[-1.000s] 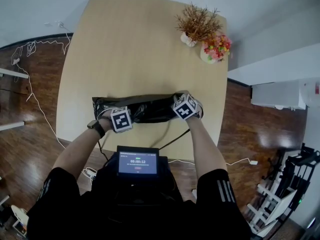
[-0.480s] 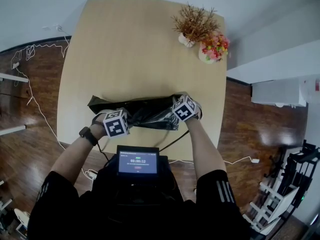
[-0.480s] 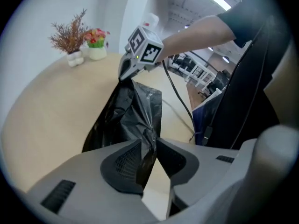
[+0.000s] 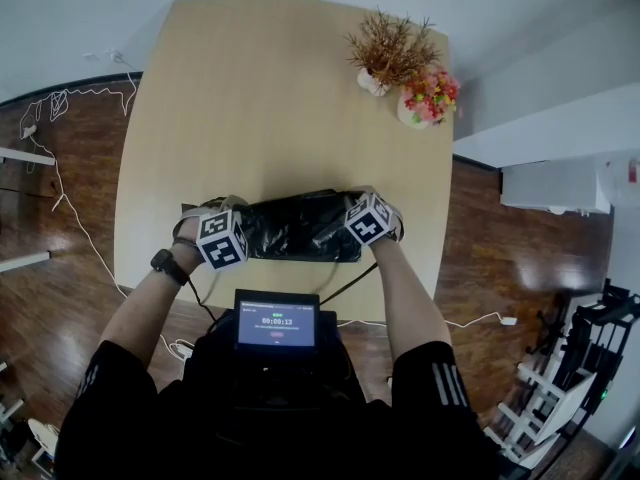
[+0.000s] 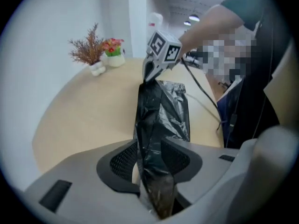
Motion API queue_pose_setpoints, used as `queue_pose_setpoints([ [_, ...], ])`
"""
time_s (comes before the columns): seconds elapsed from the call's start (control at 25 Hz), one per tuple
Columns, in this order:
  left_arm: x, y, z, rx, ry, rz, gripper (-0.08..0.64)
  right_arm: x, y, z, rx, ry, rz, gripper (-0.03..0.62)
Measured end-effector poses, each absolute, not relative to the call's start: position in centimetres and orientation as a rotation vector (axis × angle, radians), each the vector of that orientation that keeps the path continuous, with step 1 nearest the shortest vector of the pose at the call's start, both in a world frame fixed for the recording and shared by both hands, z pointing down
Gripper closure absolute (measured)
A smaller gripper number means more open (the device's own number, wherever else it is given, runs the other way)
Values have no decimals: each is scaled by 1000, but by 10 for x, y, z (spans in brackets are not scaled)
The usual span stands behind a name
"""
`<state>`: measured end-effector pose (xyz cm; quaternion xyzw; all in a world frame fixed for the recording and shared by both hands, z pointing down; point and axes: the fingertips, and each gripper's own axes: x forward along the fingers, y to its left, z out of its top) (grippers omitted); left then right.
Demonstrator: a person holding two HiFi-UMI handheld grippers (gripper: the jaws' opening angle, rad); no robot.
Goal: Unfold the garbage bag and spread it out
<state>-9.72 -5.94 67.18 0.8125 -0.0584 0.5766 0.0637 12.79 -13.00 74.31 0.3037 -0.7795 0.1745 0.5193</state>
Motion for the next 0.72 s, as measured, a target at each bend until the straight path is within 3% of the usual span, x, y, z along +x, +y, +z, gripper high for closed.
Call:
queue_pose_setpoints([
  [0.2, -120, -73, 712, 2429, -123, 2075, 396, 127, -128, 744, 740, -1869, 424, 573],
  [0.4, -123, -101, 729, 2422, -230, 2123, 396, 130, -131, 744, 785, -1865, 386, 554],
  [0.52, -124, -113, 743, 2392, -249, 2113, 396, 128, -134, 737, 824, -1900, 378, 510],
  [0.64, -126, -120, 759, 2360, -238, 2114, 396, 123, -137, 720, 865, -1972, 379, 406],
  [0.72, -129, -121, 769, 2343, -223, 2118, 396, 120, -136, 707, 892, -2016, 371, 396],
])
